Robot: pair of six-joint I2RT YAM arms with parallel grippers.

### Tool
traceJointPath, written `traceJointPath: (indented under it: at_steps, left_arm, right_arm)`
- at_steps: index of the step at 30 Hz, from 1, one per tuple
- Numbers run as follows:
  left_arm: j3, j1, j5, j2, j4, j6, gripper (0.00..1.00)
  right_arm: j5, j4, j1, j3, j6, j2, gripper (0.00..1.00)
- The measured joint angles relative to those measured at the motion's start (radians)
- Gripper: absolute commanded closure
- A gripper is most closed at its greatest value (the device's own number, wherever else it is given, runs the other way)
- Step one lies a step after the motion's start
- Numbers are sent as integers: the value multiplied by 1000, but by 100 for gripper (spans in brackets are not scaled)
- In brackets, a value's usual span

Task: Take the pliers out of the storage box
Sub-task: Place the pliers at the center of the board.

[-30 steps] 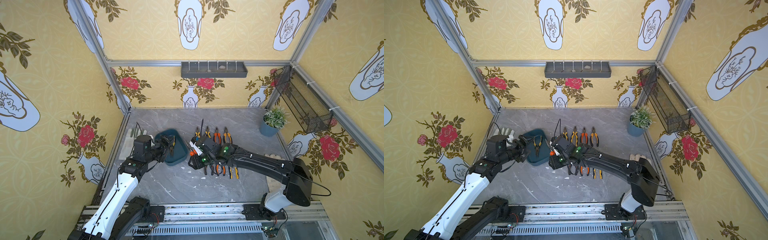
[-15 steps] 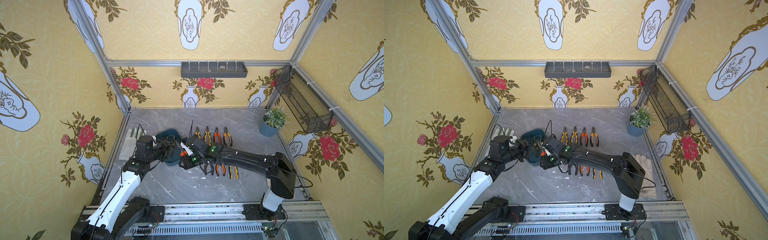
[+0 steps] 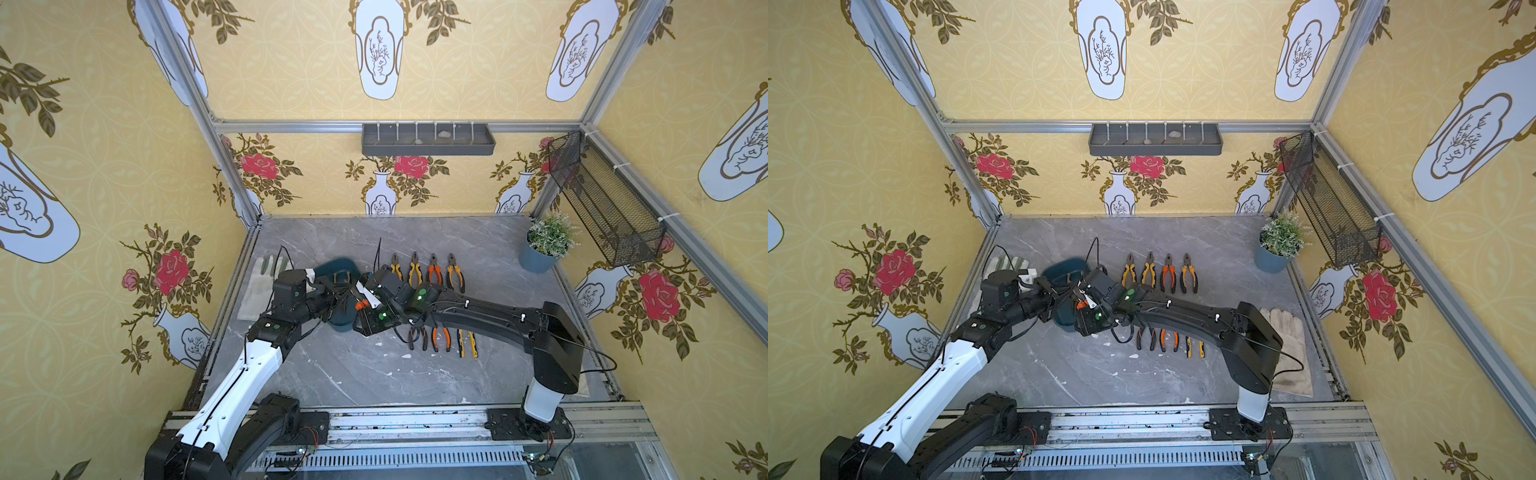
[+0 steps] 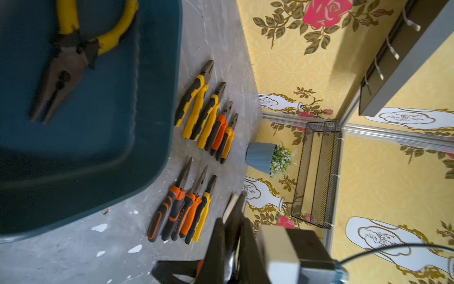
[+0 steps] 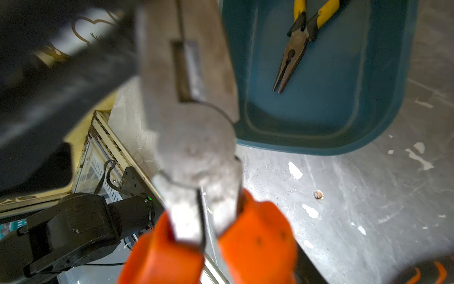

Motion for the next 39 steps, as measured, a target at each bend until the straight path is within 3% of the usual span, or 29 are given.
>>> traceJointPath:
  at_steps: [7, 13, 16, 19, 21, 27, 30, 39]
  left_arm:
    - [0, 0, 10, 5, 17, -5, 82]
    - [0, -2, 40, 12, 37, -25, 79]
    - [1, -3, 47, 14, 46, -22, 86]
    - [1, -2, 29, 15, 19, 17, 100]
    - [-1, -3, 25, 15, 1, 35, 100]
    - [-3, -3, 25, -2, -3, 45, 100]
    - [-19, -3, 25, -26, 8, 53, 100]
    - [-74, 6, 129, -15, 75, 136, 100]
  right_arm:
    - [3, -43, 0, 32, -6, 4, 100]
    - [-6, -30, 3, 52, -15, 17, 100]
    - [-4, -29, 5, 52, -18, 21, 100]
    - [3, -35, 4, 56, -37, 21, 100]
    - [3, -46, 4, 58, -37, 21, 100]
    - [5, -51, 6, 60, -60, 19, 80]
    - [4, -59, 7, 62, -72, 14, 59]
    - [86, -137, 80, 61, -82, -8, 40]
